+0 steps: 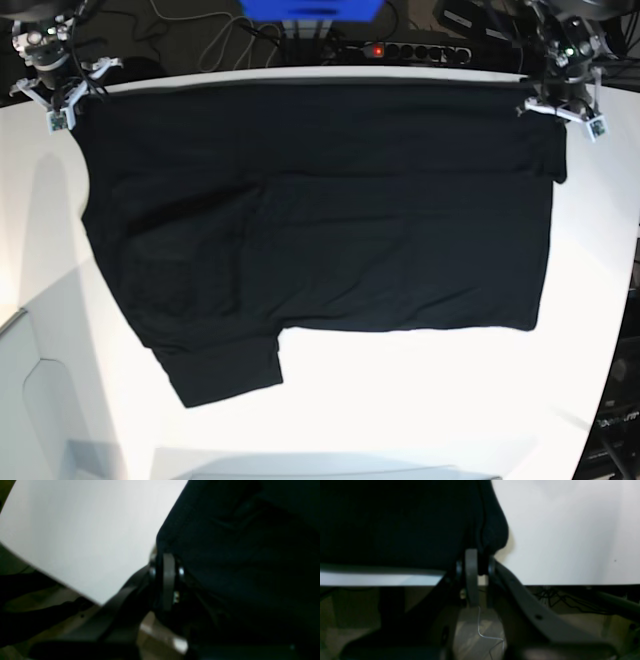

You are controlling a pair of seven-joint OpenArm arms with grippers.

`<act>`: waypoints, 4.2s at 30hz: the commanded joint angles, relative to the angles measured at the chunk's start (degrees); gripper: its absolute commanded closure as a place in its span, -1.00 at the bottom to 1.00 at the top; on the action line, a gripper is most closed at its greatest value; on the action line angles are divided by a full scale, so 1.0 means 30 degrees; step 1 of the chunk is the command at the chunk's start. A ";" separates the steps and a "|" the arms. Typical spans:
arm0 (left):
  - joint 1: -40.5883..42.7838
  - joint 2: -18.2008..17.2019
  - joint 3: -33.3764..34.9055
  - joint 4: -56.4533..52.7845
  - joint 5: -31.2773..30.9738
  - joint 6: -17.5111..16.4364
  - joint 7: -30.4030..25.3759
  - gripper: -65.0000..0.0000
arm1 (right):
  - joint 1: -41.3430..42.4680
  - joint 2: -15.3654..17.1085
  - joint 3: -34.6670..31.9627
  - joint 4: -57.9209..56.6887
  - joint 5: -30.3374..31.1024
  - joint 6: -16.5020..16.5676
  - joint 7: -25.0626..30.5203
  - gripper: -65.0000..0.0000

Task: Fold the T-shirt properly
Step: 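Drag the held shoulder edge back toward the robot, flattening the shirt, then open both grippers and release the shirt edge, then move both grippers to the hem corners of the T-shirt, then grasp the hem corners and fold them toward the shoulder edge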

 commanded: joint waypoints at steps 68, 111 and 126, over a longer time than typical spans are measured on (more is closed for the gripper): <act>-1.5040 -0.3699 0.0611 -0.7824 0.0328 0.0194 0.1179 -0.42 | 2.2145 0.2897 -0.7557 -2.3059 -0.0084 -0.2211 0.6591 -0.15; -2.2483 -0.5253 1.1365 -2.5494 0.0093 0.0370 -1.0103 1.00 | 2.0944 0.2135 -0.9257 -2.0978 0.0004 -0.2270 0.6591 1.00; -1.8410 -0.4549 0.6706 -1.5882 0.0093 0.0282 -0.6030 1.00 | 1.9244 0.1871 -0.6561 -1.5762 0.0004 -0.2241 0.6474 1.00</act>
